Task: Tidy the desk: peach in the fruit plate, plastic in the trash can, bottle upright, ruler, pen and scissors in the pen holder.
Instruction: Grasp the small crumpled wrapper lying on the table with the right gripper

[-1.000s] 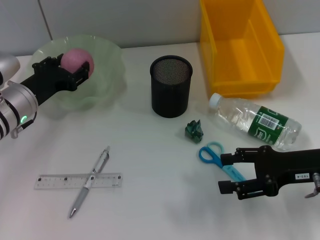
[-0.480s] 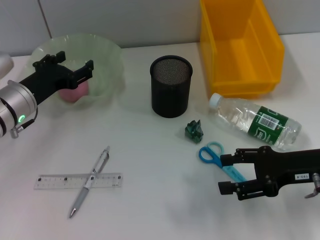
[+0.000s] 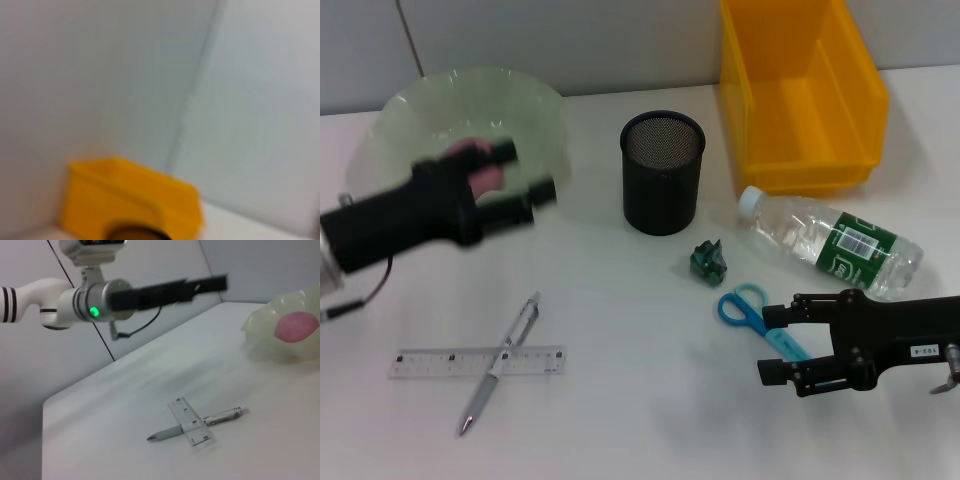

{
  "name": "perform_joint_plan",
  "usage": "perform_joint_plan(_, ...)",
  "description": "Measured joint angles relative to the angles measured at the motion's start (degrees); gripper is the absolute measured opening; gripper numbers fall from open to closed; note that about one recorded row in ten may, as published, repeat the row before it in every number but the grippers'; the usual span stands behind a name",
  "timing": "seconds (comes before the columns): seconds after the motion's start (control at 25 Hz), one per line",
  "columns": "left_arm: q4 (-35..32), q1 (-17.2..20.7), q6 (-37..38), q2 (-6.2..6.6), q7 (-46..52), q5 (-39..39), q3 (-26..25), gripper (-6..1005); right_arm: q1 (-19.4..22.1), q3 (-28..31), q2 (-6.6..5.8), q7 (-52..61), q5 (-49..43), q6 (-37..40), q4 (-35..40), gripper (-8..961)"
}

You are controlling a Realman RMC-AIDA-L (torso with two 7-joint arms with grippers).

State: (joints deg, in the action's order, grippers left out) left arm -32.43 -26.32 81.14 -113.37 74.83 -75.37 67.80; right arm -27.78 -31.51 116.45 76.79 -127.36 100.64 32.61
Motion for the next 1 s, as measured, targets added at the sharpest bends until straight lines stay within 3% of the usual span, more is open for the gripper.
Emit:
perform_joint_plan(0.08, 0.0, 0.2, 3.6, 0.7, 2.3, -7.1, -0.1, 834, 0.2, 0.1, 0.01, -0.1, 0.1, 0.0, 0.0, 818)
perform_joint_plan(0.4, -0.1, 0.0, 6.3, 0.19, 2.3, -21.7, -0.6, 834, 0.5, 0.2, -0.01, -0.1, 0.2, 0.0, 0.0, 818)
perform_joint_plan(0.64, -0.2, 1.1, 7.2, -0.01, 0.9, -22.3, -4.0, 834, 0.6, 0.3, 0.25, -0.4, 0.5, -0.1, 0.8, 817)
perform_joint_plan(0.72, -0.2, 1.3, 7.6, -0.01, 0.8, -22.4, -4.5, 834, 0.6, 0.5, 0.82, -0.8, 0.9, -0.3, 1.6, 817)
perform_joint_plan(0.76, -0.2, 1.3, 7.6, -0.01, 0.8, -22.4, -4.5, 834, 0.5, 0.6, 1.81, -0.8, 1.5, -1.4, 3.3, 817)
perform_joint_plan(0.8, -0.3, 1.3, 7.9, -0.02, 0.8, -22.4, -4.5, 834, 0.5, 0.6, 1.81, -0.8, 1.5, -1.4, 3.3, 817)
perform_joint_plan(0.88, -0.3, 1.2, 8.1, -0.02, 0.8, -22.2, -4.5, 834, -0.1, 0.2, 3.13, 1.5, 2.1, -4.9, 6.1, 817)
perform_joint_plan(1.0, -0.5, 1.2, 8.3, -0.01, 1.0, -22.1, -4.6, 834, -1.1, 0.0, 3.23, 4.0, 2.2, -6.5, 6.4, 816)
